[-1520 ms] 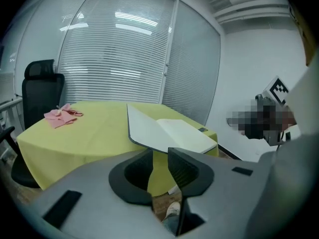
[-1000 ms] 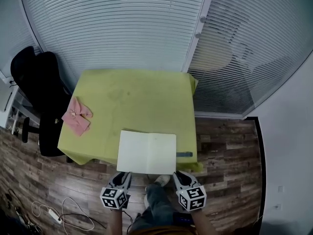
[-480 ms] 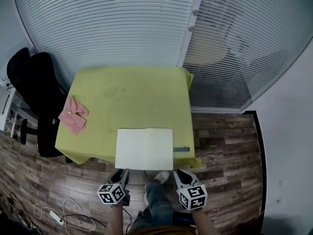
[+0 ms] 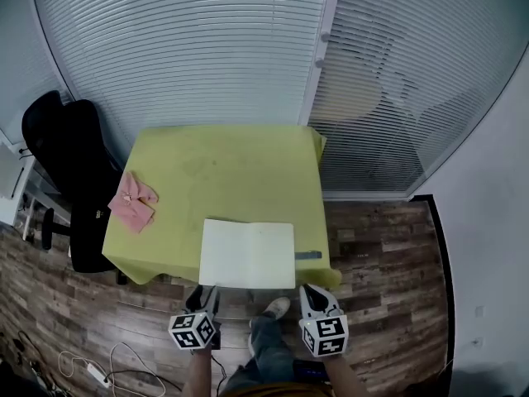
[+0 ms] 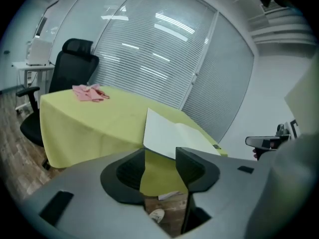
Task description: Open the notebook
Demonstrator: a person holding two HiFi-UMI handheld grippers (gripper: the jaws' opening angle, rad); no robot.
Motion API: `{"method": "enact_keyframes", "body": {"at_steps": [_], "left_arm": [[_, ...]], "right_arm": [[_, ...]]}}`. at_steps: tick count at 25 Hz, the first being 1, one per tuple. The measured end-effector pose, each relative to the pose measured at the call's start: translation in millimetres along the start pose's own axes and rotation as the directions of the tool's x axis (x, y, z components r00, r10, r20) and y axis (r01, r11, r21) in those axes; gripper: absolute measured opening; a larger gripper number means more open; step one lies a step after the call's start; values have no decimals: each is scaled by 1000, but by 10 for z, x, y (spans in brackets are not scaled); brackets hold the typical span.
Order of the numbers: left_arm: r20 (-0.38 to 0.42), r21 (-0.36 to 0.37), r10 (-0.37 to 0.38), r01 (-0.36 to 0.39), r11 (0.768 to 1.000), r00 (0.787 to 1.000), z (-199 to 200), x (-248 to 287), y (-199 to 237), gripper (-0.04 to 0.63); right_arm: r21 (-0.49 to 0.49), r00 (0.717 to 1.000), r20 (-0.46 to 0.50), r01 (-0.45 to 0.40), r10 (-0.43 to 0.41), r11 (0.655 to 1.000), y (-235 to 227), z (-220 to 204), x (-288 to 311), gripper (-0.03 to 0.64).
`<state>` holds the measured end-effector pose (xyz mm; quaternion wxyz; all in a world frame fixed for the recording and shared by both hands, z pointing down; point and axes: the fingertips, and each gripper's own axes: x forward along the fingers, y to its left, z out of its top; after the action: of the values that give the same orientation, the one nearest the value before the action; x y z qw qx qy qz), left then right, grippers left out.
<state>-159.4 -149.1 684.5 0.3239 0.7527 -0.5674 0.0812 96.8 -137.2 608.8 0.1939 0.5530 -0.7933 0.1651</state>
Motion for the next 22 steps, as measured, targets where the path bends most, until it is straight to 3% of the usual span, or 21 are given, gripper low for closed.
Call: {"method": "enact_keyframes", "body": {"at_steps": [4, 8, 13, 16, 22], "left_arm": [[17, 76, 11, -12, 997, 1000, 128, -91, -102, 196], [-25, 46, 14, -13, 999, 1000, 63, -85, -45, 219], [-3, 47, 41, -41, 998, 999, 143, -158, 4, 253], [42, 76, 16, -20, 997, 999, 330, -237, -98, 248], [152, 201, -91, 59, 978, 984, 831, -390, -662, 149]], "right_arm": [[-11, 999, 36, 19, -18, 1000, 37, 135, -105, 13], [-23, 998, 63, 20, -19, 1000, 115, 226, -222, 12], [18, 995, 92, 27, -29, 999, 134, 326, -348, 13], [11, 992, 122, 40, -41, 999, 156, 461, -398, 12], [-14, 979, 192, 71, -67, 997, 170, 743, -506, 12]]}}
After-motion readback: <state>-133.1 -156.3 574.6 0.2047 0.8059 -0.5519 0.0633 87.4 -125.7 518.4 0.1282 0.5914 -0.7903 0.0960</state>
